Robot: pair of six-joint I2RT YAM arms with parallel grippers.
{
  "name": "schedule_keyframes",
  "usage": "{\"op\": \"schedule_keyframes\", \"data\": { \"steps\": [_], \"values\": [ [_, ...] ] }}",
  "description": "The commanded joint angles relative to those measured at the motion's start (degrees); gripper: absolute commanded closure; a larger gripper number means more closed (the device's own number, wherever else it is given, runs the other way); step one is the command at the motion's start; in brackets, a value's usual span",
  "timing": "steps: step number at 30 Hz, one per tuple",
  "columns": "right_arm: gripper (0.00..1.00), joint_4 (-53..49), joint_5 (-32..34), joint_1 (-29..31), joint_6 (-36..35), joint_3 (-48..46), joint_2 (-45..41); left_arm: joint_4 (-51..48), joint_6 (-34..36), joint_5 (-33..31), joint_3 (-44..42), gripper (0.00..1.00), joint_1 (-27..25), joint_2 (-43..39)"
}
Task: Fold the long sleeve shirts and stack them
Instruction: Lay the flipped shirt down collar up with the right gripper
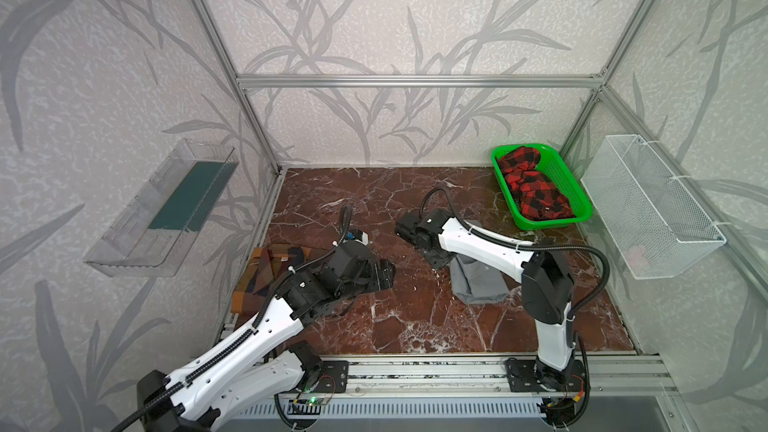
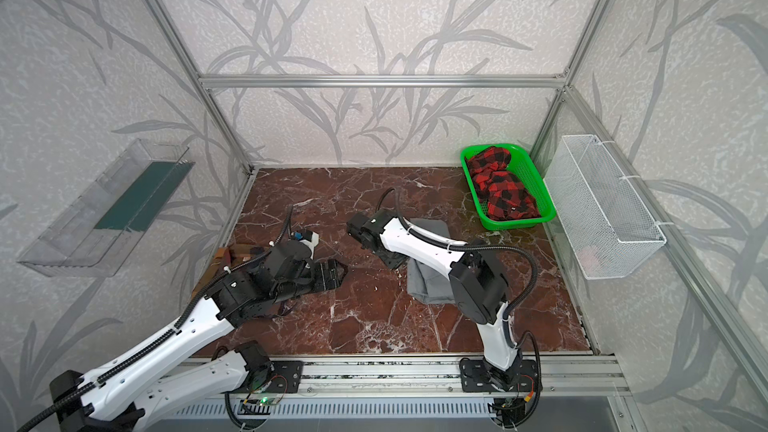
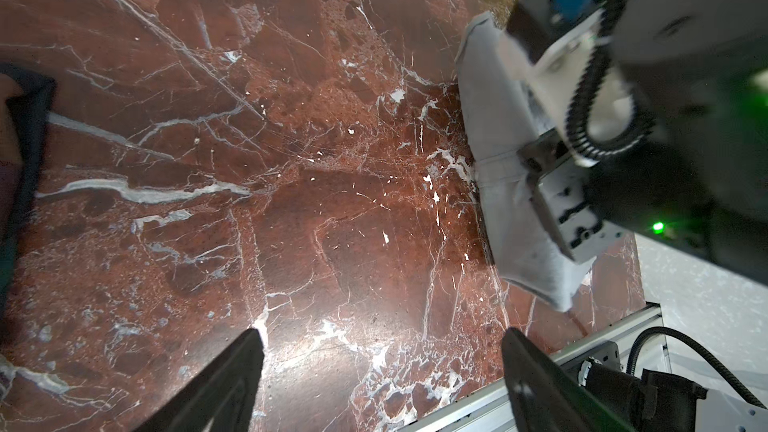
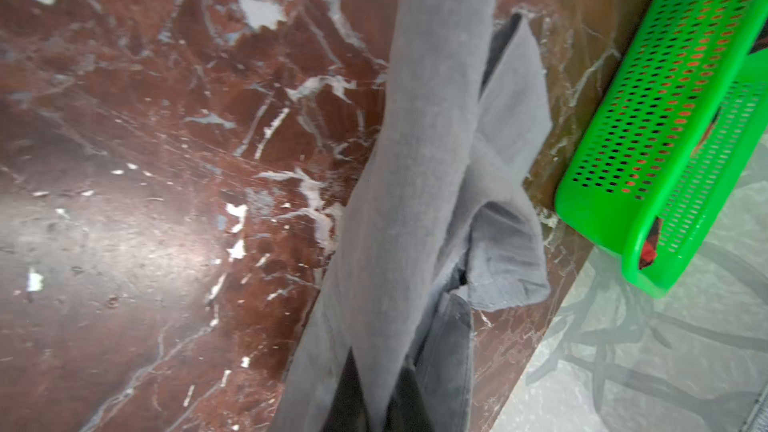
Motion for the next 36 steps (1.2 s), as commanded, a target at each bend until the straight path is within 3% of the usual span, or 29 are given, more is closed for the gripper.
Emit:
{"op": "schedule_keyframes", "data": {
  "steps": [1, 4, 8, 13, 20, 23, 27, 29, 32, 36],
  "values": [
    [1.0, 1.11, -2.77, 1.56, 3.39, 1.67, 0.8, -0.71, -0.87, -0.78, -1.17, 0.1, 0.77, -2.77],
    [1.0, 3.34, -7.28, 2.51, 4.27, 2.05, 2.85, -1.11, -1.16, -1.2, -2.6, 0.11, 1.11, -4.34],
    [1.0, 4.0, -8.61, 4.32, 5.58, 3.42, 5.44, -1.24, -1.89, -1.22, -3.91, 0.11, 1.3, -5.43],
    [0.71, 7.68, -13.13, 5.33, 8.06, 1.7, 4.73, -2.31, -1.76, -1.79, -4.57, 0.11, 1.39, -6.48],
    [0.52, 17.95, -25.88, 6.19, 9.04, -3.52, -3.93, -4.54, -0.97, -3.92, -6.86, 0.11, 1.57, -9.95],
    [0.5, 19.98, -28.37, 6.23, 8.87, -5.45, -9.36, -3.71, -0.88, -3.5, -8.18, 0.11, 1.65, -10.25],
    [0.51, 19.31, -22.92, 3.65, 7.84, -9.11, -18.85, -2.49, -0.65, -2.8, -9.67, 0.11, 1.69, -9.4],
    [0.56, 21.57, -20.77, -0.68, 6.31, -14.1, -24.02, -1.42, -0.53, -2.43, -10.37, 0.11, 1.74, -8.64],
    [0.61, 25.05, -23.16, -9.59, 4.5, -21.1, -28.33, 1.02, -0.35, -1.12, -11.61, 0.11, 1.77, -7.04],
    [0.61, 26.72, -21.71, -14.44, 1.06, -25.1, -27.02, 6.2, -0.52, 1.73, -13.06, 0.11, 1.91, -4.12]
  ]
}}
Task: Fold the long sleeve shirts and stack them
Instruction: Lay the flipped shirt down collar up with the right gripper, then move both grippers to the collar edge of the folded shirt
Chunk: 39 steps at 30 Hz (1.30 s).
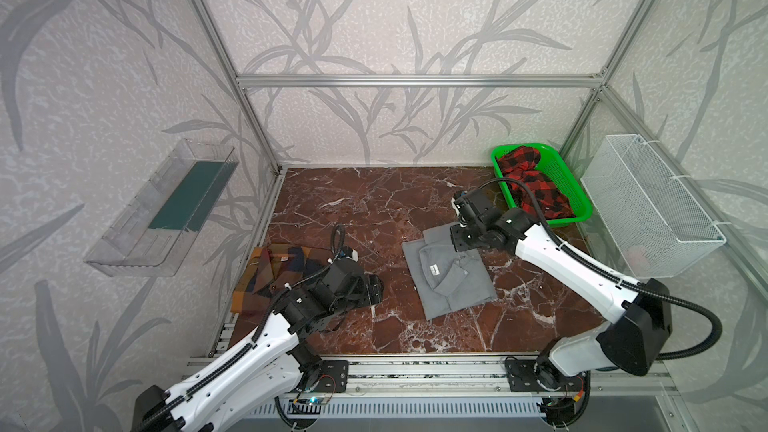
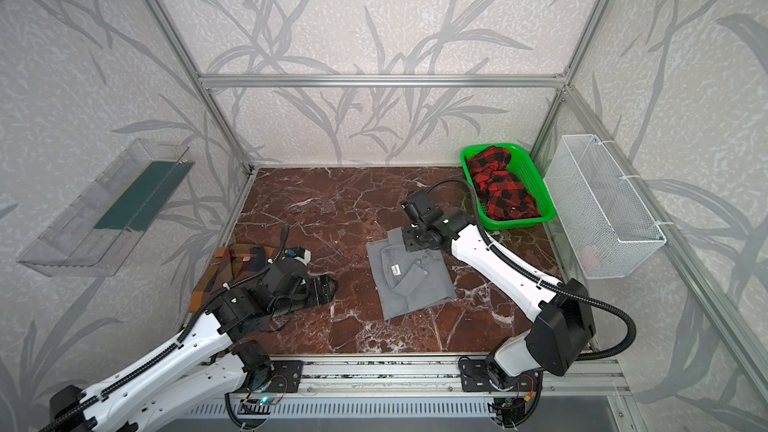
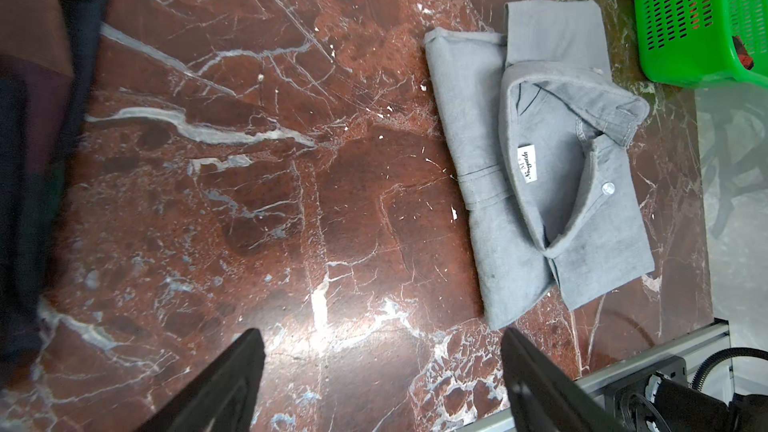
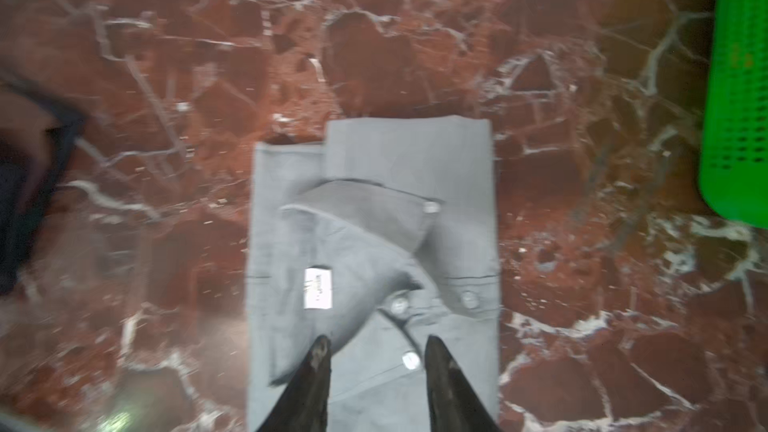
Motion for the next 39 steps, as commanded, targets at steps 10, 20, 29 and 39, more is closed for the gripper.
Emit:
{"op": "schedule_keyframes", "data": {
  "steps": [10, 20, 29, 39],
  "values": [
    [0.57, 12.75, -7.99, -4.12, -4.18, -8.74, 5.85, 26.86, -0.92, 10.91, -1.43, 0.09, 0.08, 15.64],
    [0.5, 15.81, -9.54, -6.57, -4.33, -12.6, 5.15, 36.0, -1.77, 14.7, 7.54, 0.09, -1.93, 36.09],
    [0.5, 16.84, -11.41, -7.99, -5.13, -13.55, 4.14, 38.72, -2.79, 14.44, 14.16, 0.26, -5.54, 47.04],
    [0.5, 17.66, -15.46, -8.31, -5.78, -13.47, 5.07, 39.92, -3.72, 13.37, 14.08, 0.36, -5.81, 51.01]
  ]
}}
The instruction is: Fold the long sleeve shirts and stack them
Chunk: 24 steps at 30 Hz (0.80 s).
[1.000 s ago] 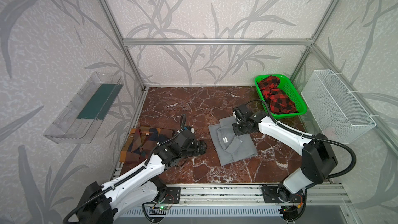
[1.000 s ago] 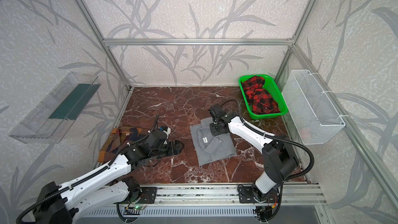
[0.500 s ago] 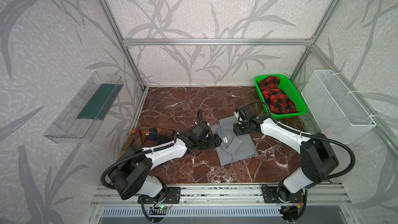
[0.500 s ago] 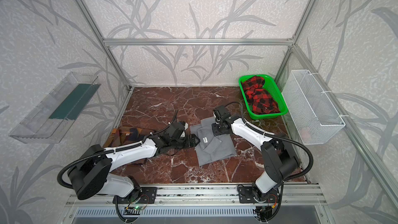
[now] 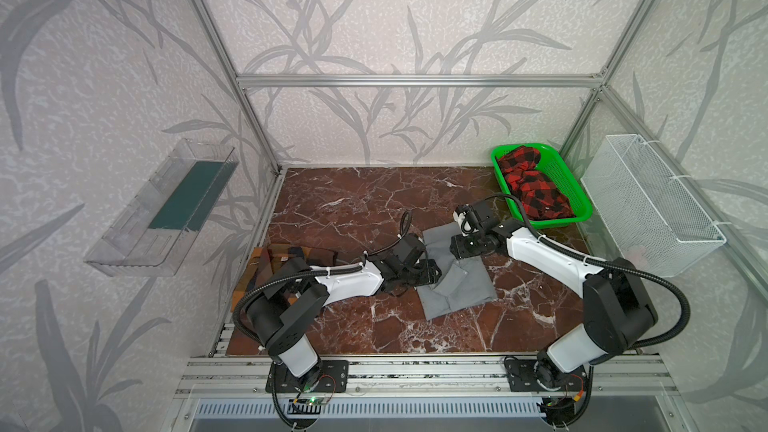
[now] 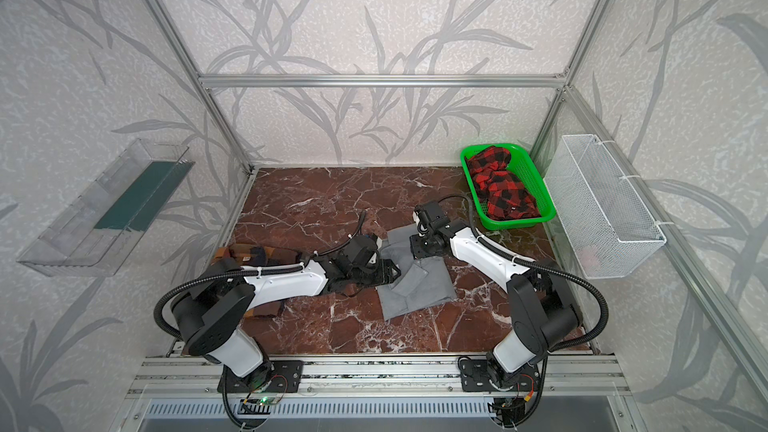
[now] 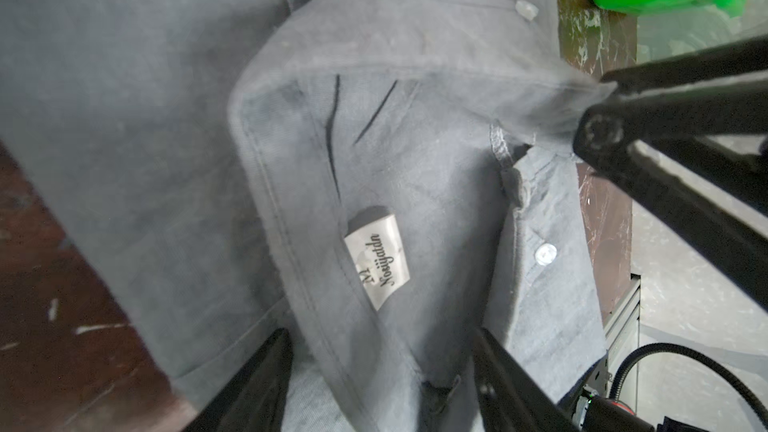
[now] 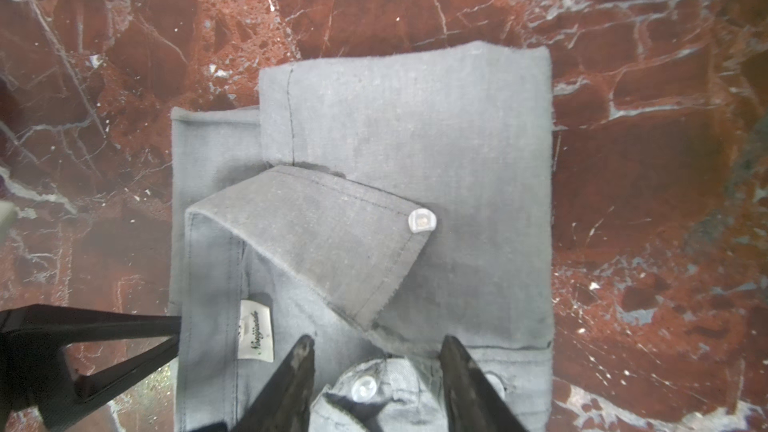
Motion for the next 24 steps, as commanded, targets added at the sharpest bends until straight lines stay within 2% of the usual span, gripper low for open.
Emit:
{"op": "schedule_keyframes", "data": {
  "steps": [1, 3, 10, 14, 19, 21, 24],
  "values": [
    [0.51, 0.92, -3.13, -0.23, -0.89, -0.4, -0.36, 1.8, -1.04, -0.41, 1.04, 0.4, -0.11, 1.68],
    [0.51, 1.21, -3.49, -0.28, -0.8, -0.55, -0.21, 2.03, -1.03, -0.16, 2.27, 0.44, -0.4, 2.48],
    [0.52, 1.5, -2.56, -0.22, -1.48, -0.79, 0.86, -0.22, 0.69, -1.1, 4.53, 0.7, -0.68, 2.65],
    [0.52, 1.93, -2.34, -0.21, -2.11, -1.08, 1.7, -1.33, 1.19, -1.93, 4.88, 1.0, -0.59, 1.89],
    [0.57, 1.76, -3.31, -0.21, -2.47, -1.1, 0.96, -3.39, 2.29, -3.15, 5.73, 1.0, -0.56, -1.37],
    [0.61, 2.14, -4.35, -0.28, -2.11, -1.33, -0.22, -5.09, 3.21, -4.54, 5.78, 1.0, -0.66, -4.38],
    [0.61, 2.45, -5.03, -0.29, -1.29, -1.79, -2.36, -6.68, 3.95, -7.24, 4.14, 1.0, -0.63, -9.97]
  ]
}}
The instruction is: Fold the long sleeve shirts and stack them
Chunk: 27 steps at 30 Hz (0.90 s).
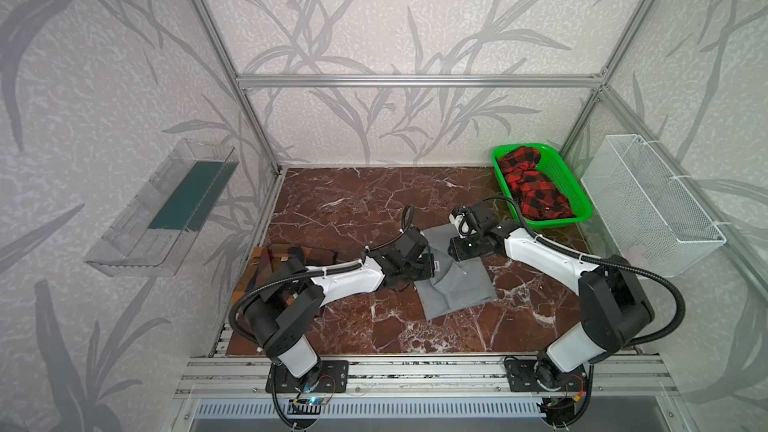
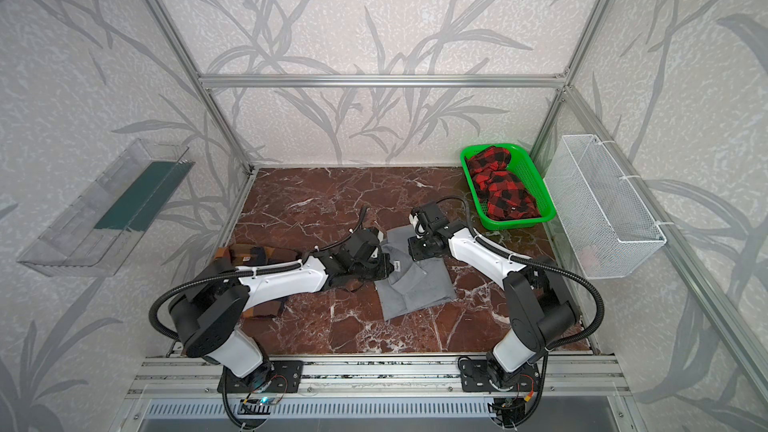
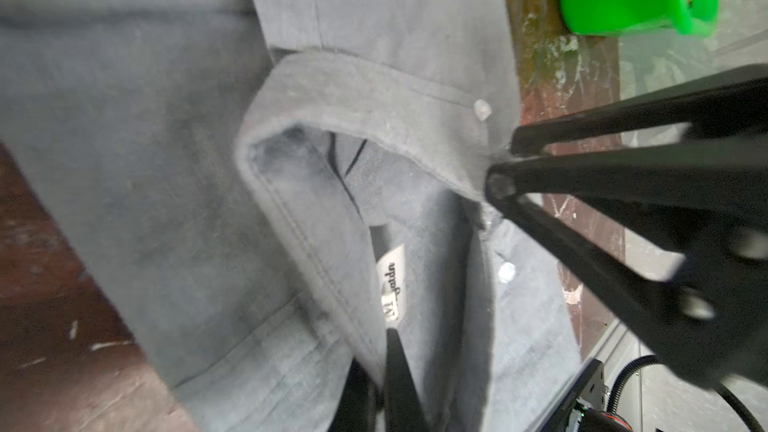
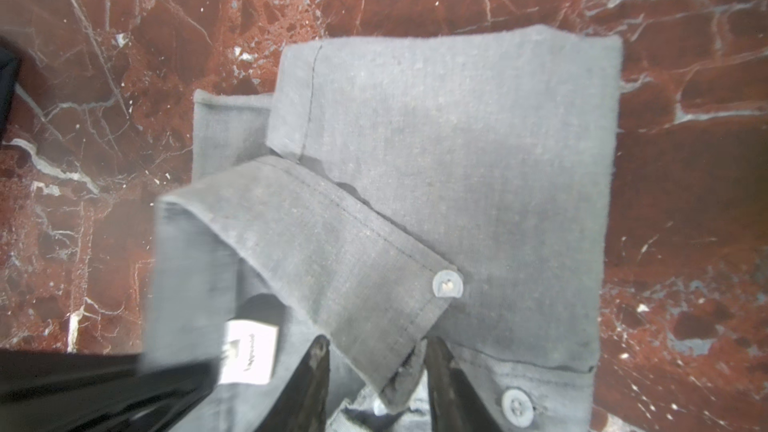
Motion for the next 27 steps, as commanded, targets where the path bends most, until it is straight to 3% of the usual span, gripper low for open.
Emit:
{"op": "schedule_keyframes", "data": {
  "steps": [1, 12, 16, 23, 27],
  "values": [
    [0.61, 0.95, -1.83, -0.25, 0.5, -0.87, -3.72, -2.26, 1.85, -4.2, -0.42, 1.0, -0.24, -7.49],
    [0.66, 4.11, -4.24, 0.3, 5.01, -1.89, -2.47, -3.86, -0.13, -7.33, -13.61, 1.0, -0.21, -20.34],
    [0.69, 5.48, -2.77, 3.91, 6.97, -2.78, 1.28, -3.97, -1.54, -7.59, -18.43, 1.0, -0.24, -23.55],
    [0.72, 8.96, 0.19, 9.47, 10.1, -4.52, 5.83, -8.73, -2.05, -13.26, -26.3, 1.0, -0.26, -37.0],
    [0.74, 8.64, 2.34, 11.4, 11.6, -4.29, 8.19, -10.76, -2.43, -14.07, -29.62, 1.0, -0.11, -39.53]
  ]
}}
